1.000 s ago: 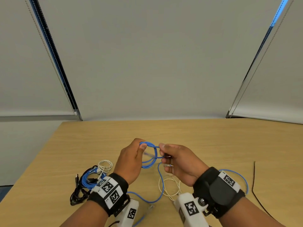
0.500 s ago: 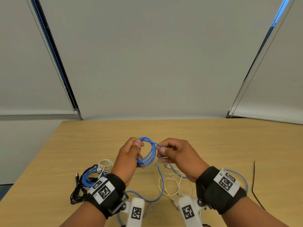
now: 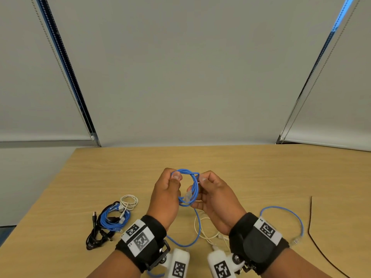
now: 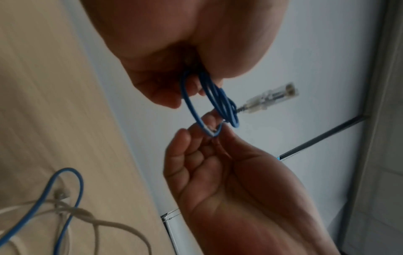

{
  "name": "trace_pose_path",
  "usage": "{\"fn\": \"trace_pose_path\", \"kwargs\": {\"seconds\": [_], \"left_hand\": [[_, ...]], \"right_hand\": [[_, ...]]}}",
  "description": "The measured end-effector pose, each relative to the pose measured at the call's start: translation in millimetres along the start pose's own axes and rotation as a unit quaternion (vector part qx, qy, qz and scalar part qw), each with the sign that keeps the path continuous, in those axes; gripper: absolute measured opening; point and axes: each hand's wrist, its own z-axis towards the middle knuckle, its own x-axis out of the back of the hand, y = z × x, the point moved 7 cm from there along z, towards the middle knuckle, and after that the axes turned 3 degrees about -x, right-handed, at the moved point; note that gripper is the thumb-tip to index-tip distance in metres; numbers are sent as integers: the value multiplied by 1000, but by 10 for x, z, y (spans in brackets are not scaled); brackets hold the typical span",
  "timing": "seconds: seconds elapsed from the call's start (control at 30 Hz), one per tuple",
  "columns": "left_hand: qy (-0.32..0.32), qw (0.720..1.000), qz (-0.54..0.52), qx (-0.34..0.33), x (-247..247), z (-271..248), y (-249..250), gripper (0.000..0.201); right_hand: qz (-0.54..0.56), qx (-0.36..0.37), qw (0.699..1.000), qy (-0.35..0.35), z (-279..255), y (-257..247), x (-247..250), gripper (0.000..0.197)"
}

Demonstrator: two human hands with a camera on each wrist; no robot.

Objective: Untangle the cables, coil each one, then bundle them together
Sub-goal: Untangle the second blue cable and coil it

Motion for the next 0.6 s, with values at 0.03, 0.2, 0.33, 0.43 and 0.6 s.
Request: {"fn": "trace_pose_path", "kwargs": {"seconds": [0.03, 0.2, 0.33, 0.43, 0.6], "left_hand": [[10, 1000, 13, -3, -3, 9, 17, 25], [26, 999, 21, 10, -18, -2, 40, 23], [-22, 998, -35, 48, 42, -25, -25, 19], [-111, 990, -38, 80, 37, -15, -50, 23], [-188, 980, 33, 48, -63, 10, -8, 18]], "right_hand": [[3, 7, 1000, 10, -11, 11, -18, 21], [-179, 39, 982, 38, 18, -25, -55, 41], [-354, 61, 932, 42, 74, -165, 108, 24], [-488, 100, 866, 44, 73, -267, 194, 24], [-619, 129, 774, 20, 63, -219, 36, 21]]}}
